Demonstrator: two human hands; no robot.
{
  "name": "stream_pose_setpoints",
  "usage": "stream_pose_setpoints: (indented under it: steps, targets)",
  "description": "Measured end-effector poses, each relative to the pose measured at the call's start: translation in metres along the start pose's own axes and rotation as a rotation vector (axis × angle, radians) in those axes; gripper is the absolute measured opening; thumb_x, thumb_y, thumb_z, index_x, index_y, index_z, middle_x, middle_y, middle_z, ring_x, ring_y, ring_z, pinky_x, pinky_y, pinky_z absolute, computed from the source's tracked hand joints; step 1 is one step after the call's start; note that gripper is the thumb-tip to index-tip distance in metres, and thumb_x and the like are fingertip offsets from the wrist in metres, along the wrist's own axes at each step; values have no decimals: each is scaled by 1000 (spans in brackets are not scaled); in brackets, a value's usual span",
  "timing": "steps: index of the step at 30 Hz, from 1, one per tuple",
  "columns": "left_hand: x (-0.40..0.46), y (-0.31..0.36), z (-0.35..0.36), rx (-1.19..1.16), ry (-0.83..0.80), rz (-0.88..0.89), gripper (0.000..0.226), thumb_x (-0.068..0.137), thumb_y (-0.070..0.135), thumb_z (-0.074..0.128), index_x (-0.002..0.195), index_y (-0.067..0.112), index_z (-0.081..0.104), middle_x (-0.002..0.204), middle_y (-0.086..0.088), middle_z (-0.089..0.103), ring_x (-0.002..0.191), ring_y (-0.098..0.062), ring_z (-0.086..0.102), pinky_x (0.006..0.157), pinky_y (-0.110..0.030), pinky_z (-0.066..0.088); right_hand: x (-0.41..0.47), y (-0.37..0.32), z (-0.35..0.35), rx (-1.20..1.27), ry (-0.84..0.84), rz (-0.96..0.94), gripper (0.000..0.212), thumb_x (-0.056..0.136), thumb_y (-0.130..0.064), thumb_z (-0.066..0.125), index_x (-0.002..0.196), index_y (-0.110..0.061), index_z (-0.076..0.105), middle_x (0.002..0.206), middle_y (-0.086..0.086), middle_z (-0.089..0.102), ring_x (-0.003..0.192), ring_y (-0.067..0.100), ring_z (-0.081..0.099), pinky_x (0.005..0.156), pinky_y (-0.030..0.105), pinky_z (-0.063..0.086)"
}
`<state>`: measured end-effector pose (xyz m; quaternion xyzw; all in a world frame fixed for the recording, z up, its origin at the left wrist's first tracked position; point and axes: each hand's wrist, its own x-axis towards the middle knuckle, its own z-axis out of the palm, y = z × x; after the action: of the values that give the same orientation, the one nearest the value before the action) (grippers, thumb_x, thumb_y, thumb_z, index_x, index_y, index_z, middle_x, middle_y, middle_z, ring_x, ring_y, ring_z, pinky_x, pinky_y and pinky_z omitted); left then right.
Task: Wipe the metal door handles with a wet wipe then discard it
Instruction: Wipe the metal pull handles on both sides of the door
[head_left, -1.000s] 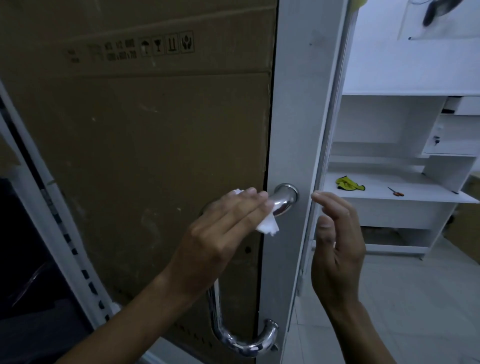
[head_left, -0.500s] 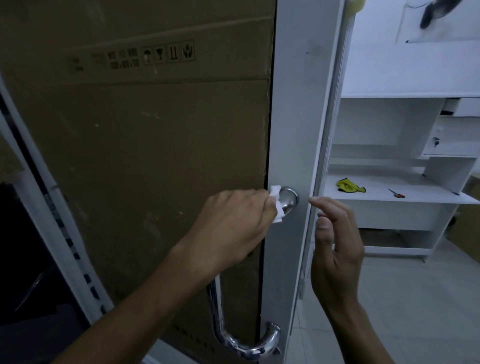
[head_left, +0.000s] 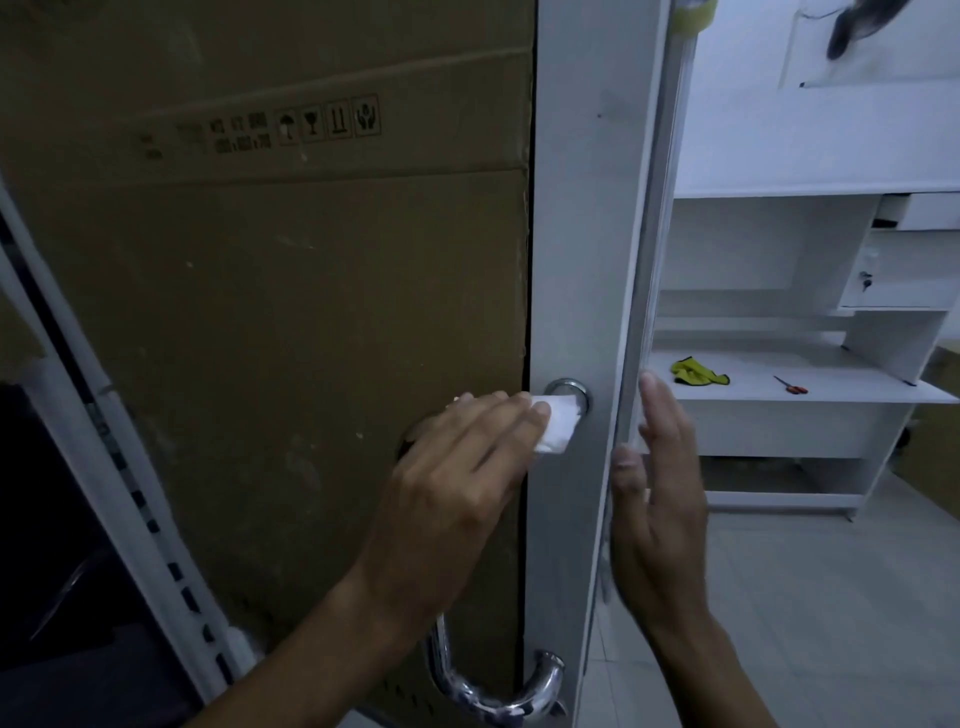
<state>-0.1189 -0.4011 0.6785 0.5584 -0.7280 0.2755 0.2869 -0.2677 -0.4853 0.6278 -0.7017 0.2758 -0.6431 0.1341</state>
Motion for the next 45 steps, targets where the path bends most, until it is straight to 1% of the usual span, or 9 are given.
stream_pose_setpoints:
  steps: [4,9,13,18,27,32,36,41,45]
  targets:
    - [9,13,-1,96,-43,11,47,87,10,66,133,8,57,128,-8,63,118,-21,60,107,-34,41,-12,0,10,1,-165,74,63,96,-66,17,151,-37,5,160,-25,3,148,1,6,118,16,8]
    - [46,25,-9,90,-137,-97,25,92,30,53,104,14,67,86,0,72,72,-17,68,60,-24,47,-13,-2,13,47,-170,107,65,96,-67,16,151,-34,7,159,-27,2,148,0,6,118,16,9]
    - [61,28,-10,43,-277,-224,29,104,35,34,117,22,56,104,-1,67,91,-22,62,69,-29,37,-13,-3,14,43,-174,129,72,94,-70,14,152,-28,10,159,-28,1,147,-2,5,117,13,8]
    - [56,6,-13,76,-370,-212,47,102,45,18,106,15,54,82,-4,51,82,-28,56,67,-32,35,-14,-5,14,33,-155,133,69,94,-71,13,151,-33,10,159,-26,4,147,-2,7,119,21,11]
    - [1,-52,7,-429,-88,-71,40,100,53,16,121,41,47,100,19,49,94,-2,49,79,-20,41,-15,-7,15,-46,-99,58,59,99,-62,17,152,-34,15,160,-24,8,148,3,13,118,18,14]
    - [-22,-58,21,-885,-10,-324,40,97,57,23,126,45,47,117,18,60,109,-3,58,85,-10,44,-20,-11,20,-137,-140,-100,59,103,-48,23,151,-14,21,162,-4,18,149,15,18,120,27,19]
    - [-37,-50,28,-1097,51,-659,40,92,55,27,114,38,56,102,28,67,100,18,57,85,-2,41,-21,-15,24,-146,-163,-125,60,104,-47,23,151,-12,20,160,5,22,149,15,18,120,25,17]
    - [-61,-54,47,-1299,-76,-967,86,77,77,32,137,19,52,134,-2,59,127,-17,52,113,-45,36,-27,-16,24,-151,-131,-121,60,104,-48,22,150,-10,24,159,1,23,148,13,19,119,27,20]
    - [-72,-49,55,-1328,-64,-970,52,89,54,30,129,29,52,118,22,65,115,6,56,102,-20,43,-32,-17,18,-147,-51,-142,56,104,-44,23,145,-7,32,153,-3,29,146,11,26,117,29,27]
